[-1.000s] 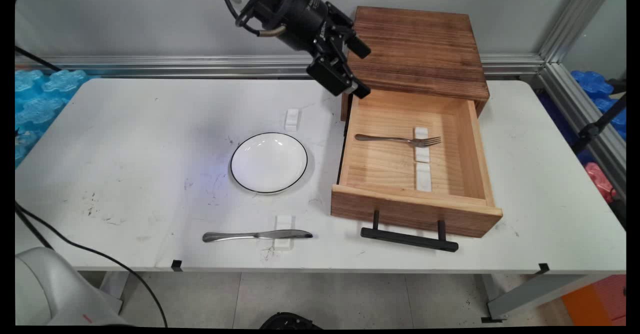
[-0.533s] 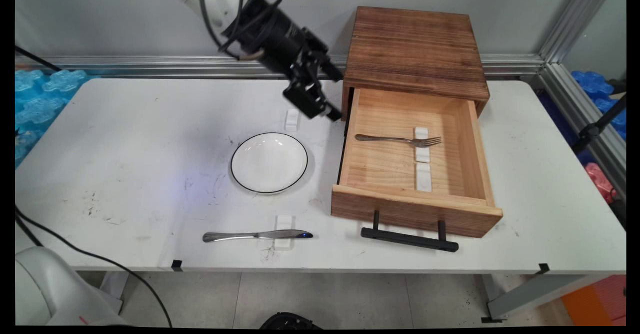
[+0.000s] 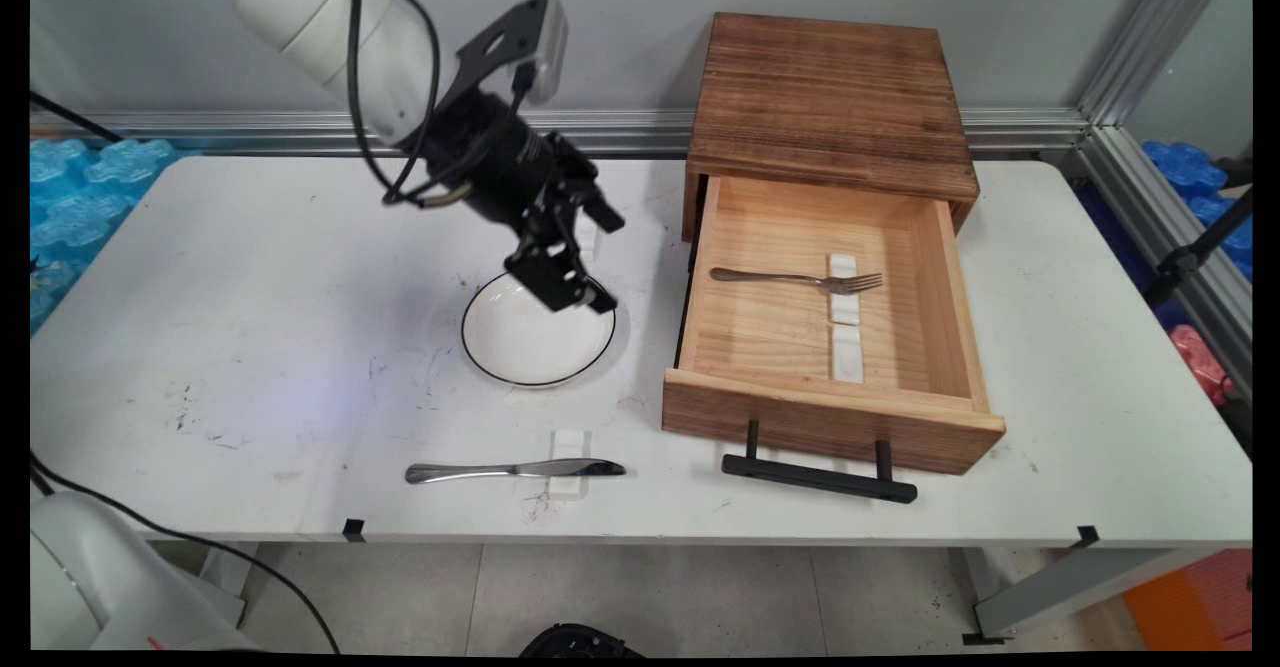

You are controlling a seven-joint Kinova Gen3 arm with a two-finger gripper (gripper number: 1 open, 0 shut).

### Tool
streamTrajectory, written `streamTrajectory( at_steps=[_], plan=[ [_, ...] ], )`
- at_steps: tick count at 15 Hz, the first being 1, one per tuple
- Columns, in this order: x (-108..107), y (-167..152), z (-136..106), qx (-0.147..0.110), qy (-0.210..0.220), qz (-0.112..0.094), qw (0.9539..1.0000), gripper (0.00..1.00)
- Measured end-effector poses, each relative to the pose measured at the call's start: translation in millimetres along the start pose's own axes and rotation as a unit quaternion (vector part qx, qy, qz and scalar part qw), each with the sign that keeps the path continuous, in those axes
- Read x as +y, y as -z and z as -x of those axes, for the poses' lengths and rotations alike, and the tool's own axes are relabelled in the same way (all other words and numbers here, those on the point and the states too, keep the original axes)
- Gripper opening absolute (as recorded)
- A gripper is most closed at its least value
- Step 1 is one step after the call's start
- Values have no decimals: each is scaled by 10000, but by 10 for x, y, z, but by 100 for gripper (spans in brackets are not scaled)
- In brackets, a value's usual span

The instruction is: Pick up the knife from the right of the white plate

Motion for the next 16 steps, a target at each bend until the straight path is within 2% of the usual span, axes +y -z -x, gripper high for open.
streamTrajectory(
  at_steps=[7, 16],
  plan=[
    [270, -114, 303, -354, -16, -2, 9994, 100],
    [553, -311, 636, -839, 224, 43, 9962, 100]
  ],
)
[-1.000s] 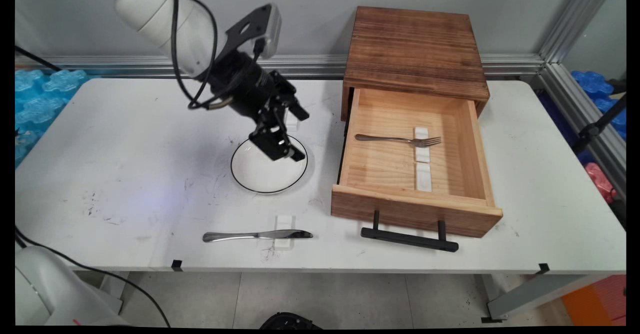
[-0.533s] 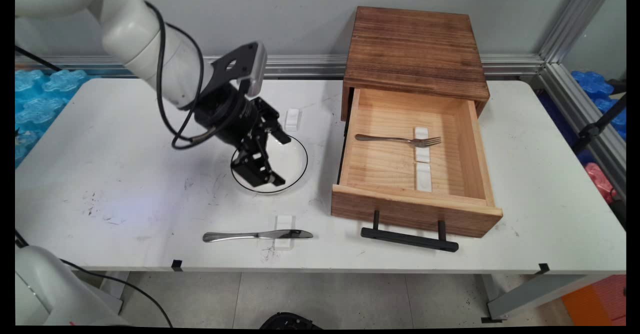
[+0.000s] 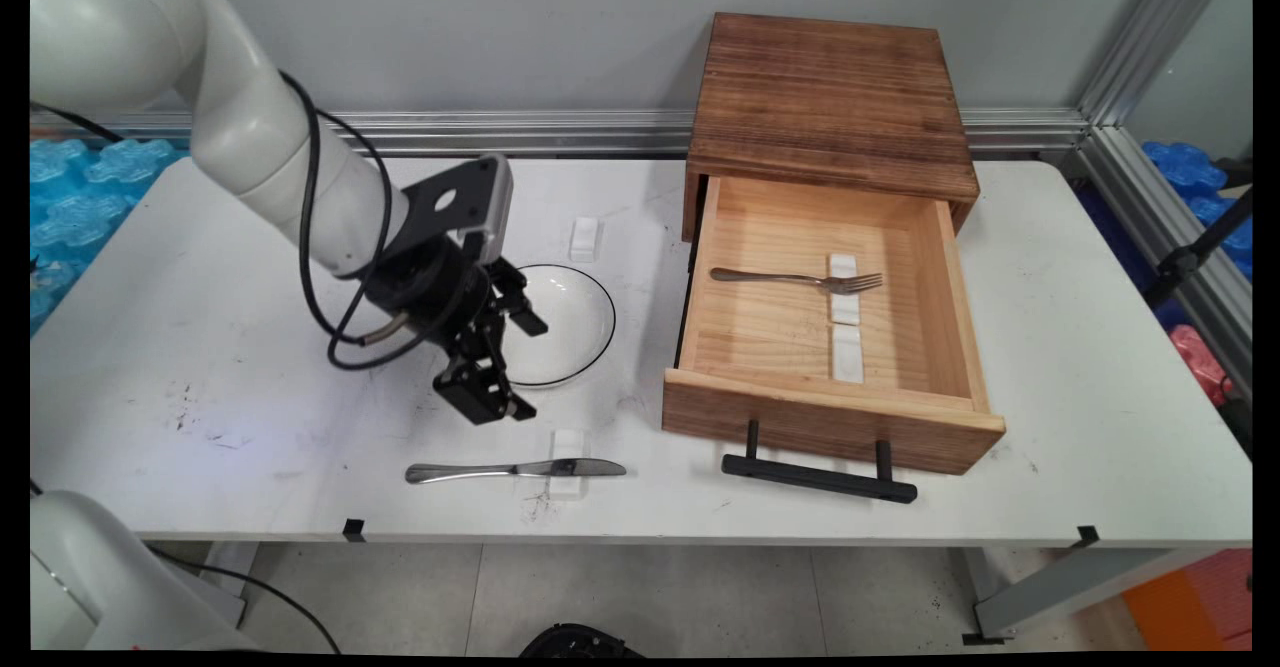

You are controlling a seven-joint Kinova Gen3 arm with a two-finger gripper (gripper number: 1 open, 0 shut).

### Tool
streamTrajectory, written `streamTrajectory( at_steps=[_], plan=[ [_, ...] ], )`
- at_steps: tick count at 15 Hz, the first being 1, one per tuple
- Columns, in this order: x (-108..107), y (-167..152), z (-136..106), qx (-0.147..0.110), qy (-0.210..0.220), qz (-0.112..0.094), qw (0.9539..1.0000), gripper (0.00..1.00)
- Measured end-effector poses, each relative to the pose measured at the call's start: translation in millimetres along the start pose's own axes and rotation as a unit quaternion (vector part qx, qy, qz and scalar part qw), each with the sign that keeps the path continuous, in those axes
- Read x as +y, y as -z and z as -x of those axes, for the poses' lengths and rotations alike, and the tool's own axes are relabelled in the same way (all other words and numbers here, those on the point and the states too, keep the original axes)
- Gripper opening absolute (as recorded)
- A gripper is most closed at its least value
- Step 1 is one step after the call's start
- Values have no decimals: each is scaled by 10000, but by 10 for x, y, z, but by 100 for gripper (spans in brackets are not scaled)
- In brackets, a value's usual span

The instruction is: Pick up the knife from the right of the white plate

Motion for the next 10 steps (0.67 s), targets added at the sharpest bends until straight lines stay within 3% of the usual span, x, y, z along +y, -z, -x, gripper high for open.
streamTrajectory(
  at_steps=[10],
  plan=[
    [170, -267, 144, -291, -43, 48, 9996, 100]
  ],
)
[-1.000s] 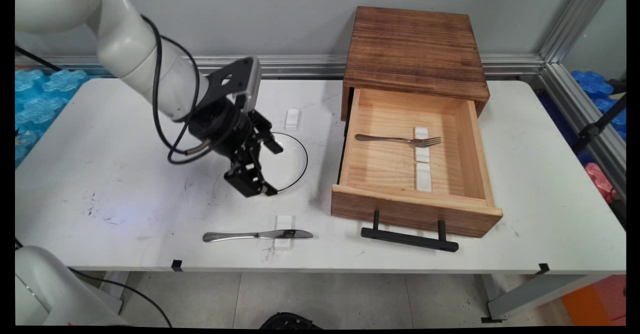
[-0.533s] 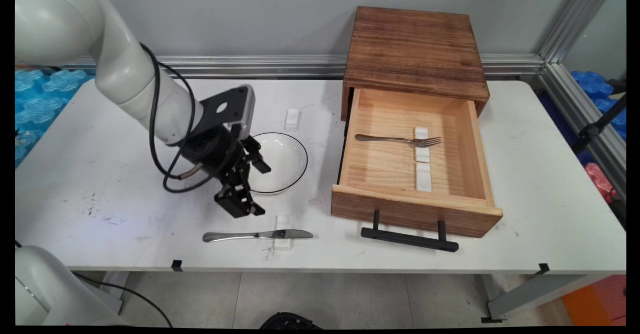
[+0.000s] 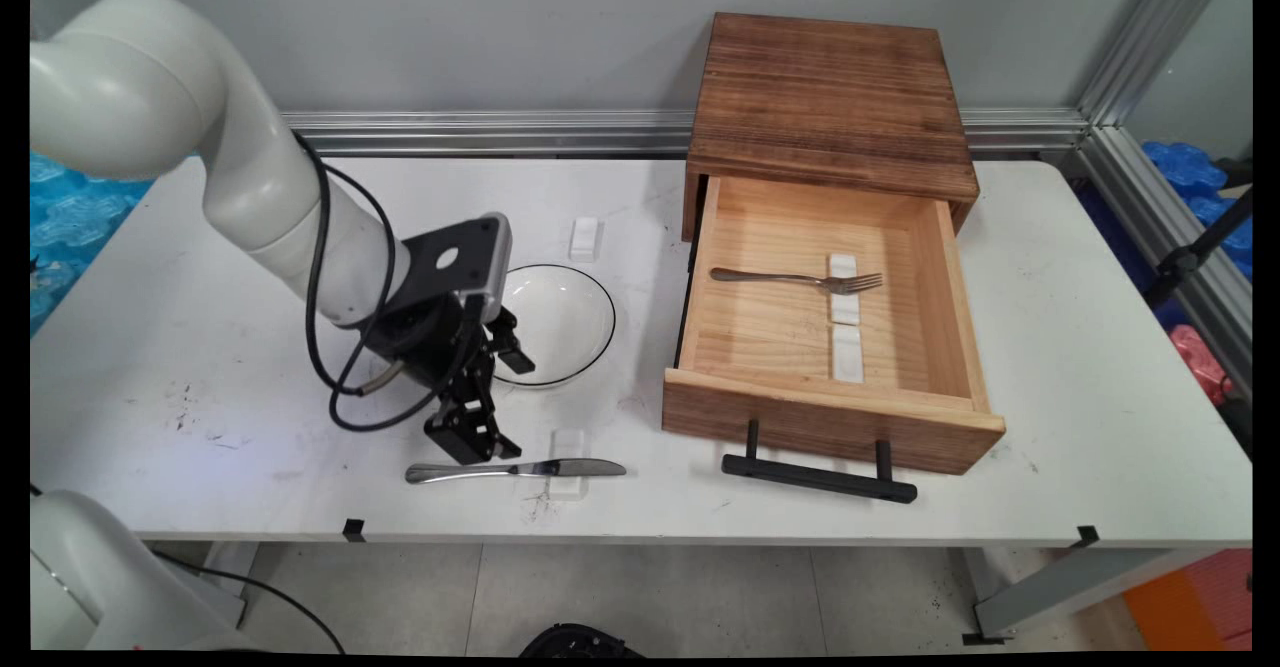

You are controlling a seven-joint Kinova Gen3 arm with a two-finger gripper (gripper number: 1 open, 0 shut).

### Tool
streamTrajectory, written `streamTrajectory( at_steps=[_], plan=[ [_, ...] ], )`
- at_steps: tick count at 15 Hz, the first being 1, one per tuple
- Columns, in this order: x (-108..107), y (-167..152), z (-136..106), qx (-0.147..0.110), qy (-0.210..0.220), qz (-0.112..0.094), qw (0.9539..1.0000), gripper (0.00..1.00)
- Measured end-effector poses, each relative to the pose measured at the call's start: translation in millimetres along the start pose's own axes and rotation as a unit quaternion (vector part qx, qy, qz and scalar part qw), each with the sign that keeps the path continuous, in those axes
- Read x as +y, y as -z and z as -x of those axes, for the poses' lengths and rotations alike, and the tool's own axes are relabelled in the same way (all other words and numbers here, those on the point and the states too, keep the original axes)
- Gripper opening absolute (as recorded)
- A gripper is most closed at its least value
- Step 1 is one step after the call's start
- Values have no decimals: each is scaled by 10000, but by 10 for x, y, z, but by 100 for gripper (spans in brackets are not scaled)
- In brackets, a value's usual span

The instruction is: Pick up the knife from the right of the white plate

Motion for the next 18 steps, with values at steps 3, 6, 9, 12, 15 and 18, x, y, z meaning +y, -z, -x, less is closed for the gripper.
streamTrajectory(
  at_steps=[3, 6, 9, 12, 15, 18],
  plan=[
    [43, -86, 30, -31, -62, 20, 10000, 100],
    [84, -176, 64, -62, -116, 34, 9999, 100],
    [120, -242, 109, -113, -138, 27, 9998, 100],
    [144, -287, 147, -162, -140, 24, 9998, 100],
    [167, -333, 178, -204, -136, 18, 9997, 100],
    [186, -378, 196, -229, -117, 12, 9997, 100]
  ],
)
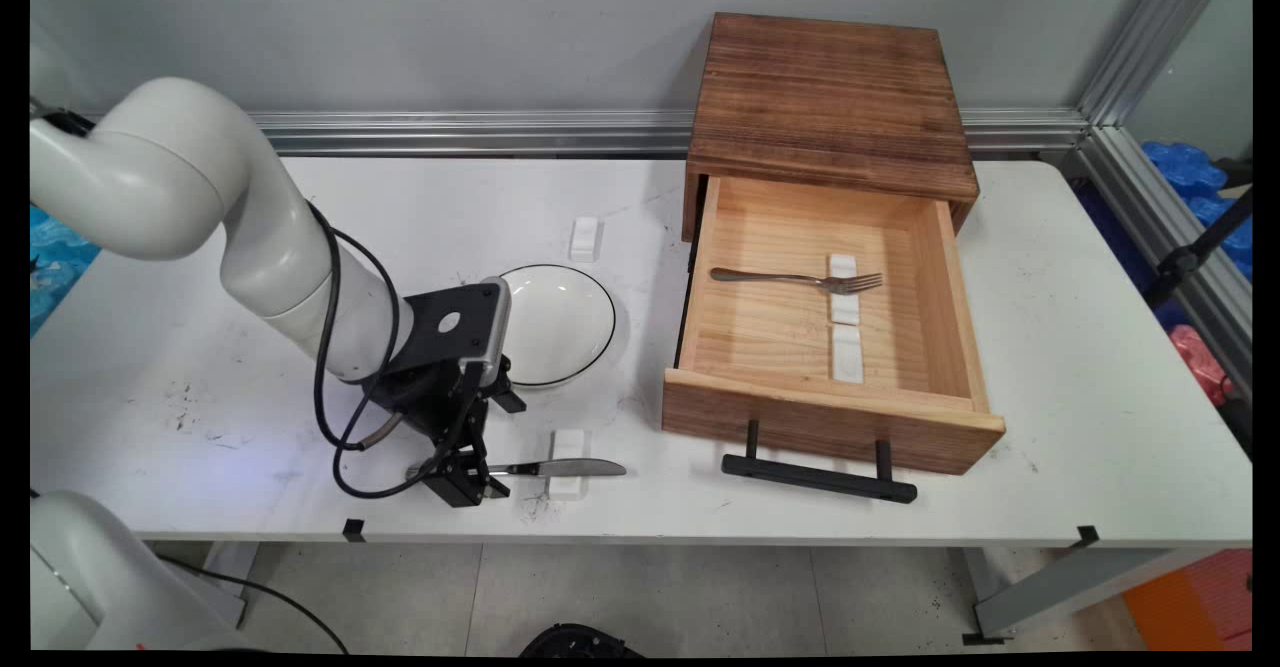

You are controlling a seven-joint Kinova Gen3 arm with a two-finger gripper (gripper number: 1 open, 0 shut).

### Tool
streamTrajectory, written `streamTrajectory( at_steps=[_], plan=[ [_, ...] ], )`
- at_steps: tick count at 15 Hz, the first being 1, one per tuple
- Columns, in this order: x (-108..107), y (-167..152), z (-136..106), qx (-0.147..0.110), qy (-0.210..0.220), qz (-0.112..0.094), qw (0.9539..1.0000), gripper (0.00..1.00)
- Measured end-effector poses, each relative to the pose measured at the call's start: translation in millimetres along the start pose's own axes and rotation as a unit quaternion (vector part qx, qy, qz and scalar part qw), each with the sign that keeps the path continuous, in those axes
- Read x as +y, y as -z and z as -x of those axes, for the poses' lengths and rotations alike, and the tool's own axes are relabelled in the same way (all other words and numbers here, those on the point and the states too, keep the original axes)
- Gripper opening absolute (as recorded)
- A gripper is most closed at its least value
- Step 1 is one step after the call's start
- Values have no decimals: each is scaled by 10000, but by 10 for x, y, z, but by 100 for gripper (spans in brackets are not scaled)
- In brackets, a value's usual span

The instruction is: Pick up the knife from the right of the white plate

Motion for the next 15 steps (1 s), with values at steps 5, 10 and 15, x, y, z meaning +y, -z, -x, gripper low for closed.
streamTrajectory(
  at_steps=[5, 10, 15],
  plan=[
    [18, -68, 36, -54, 111, -14, 9999, 100],
    [27, -120, 55, -75, 189, -28, 9998, 100],
    [29, -159, 60, -82, 240, -39, 9997, 100]
  ],
)
